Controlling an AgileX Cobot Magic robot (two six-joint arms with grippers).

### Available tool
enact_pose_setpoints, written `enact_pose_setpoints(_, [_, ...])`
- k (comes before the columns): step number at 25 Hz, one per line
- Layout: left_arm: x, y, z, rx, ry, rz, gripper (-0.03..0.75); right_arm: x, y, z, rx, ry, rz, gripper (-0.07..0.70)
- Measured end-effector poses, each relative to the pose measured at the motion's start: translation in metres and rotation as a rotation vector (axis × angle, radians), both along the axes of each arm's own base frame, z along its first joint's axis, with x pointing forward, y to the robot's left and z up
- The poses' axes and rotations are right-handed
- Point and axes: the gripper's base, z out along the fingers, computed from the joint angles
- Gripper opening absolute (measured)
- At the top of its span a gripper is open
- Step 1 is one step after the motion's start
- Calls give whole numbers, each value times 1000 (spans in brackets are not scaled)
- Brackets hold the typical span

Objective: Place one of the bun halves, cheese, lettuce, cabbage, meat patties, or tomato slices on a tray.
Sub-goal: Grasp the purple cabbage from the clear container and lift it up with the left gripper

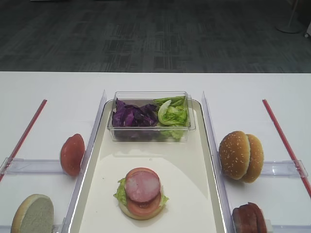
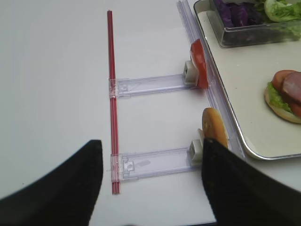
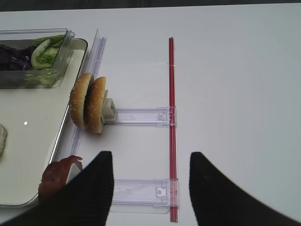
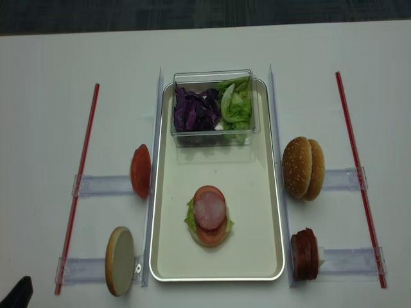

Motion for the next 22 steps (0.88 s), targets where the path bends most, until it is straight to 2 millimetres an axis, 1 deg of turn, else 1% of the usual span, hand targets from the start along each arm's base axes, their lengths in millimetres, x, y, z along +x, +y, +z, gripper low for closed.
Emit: enact_pose_setpoints(22, [0,0,0,0,0,0,433,0,0,0,0,0,0,400])
